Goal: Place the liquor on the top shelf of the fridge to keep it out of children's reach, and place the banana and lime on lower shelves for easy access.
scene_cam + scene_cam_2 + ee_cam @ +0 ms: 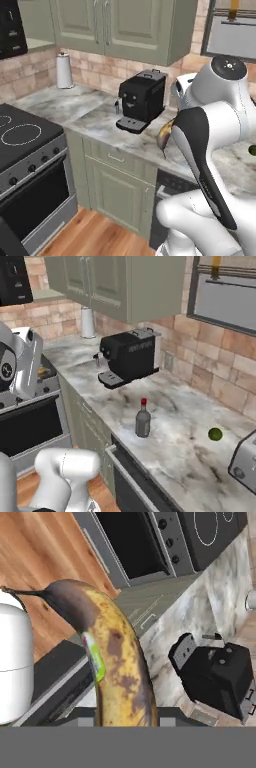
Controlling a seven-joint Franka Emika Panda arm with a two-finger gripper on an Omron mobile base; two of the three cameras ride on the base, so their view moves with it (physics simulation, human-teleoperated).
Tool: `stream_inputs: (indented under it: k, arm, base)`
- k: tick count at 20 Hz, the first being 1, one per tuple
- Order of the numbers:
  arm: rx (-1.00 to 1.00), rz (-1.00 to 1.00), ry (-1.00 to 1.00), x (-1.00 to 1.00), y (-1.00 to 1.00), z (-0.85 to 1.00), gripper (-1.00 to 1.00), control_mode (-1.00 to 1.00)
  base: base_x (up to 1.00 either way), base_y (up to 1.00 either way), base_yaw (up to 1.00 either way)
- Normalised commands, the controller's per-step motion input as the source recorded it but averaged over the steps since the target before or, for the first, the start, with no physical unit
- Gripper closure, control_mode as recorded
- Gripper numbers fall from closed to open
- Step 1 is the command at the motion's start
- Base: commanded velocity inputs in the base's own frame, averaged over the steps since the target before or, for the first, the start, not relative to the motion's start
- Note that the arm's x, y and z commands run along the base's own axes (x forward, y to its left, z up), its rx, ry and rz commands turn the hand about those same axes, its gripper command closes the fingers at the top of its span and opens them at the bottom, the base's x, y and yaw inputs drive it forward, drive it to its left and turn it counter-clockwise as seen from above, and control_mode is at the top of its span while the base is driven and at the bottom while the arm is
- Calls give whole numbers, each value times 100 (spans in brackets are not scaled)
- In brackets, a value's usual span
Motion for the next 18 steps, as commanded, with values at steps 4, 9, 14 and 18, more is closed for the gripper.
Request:
stream_inputs:
  k: [4,9,14,18]
  arm:
    - [0,0,0,0,0,0,100,100]
    - [0,0,0,0,0,0,100,100]
    - [0,0,0,0,0,0,100,100]
    - [0,0,0,0,0,0,100,100]
  base:
    - [0,0,93]
    - [-3,4,91]
    - [-13,23,88]
    - [-23,28,83]
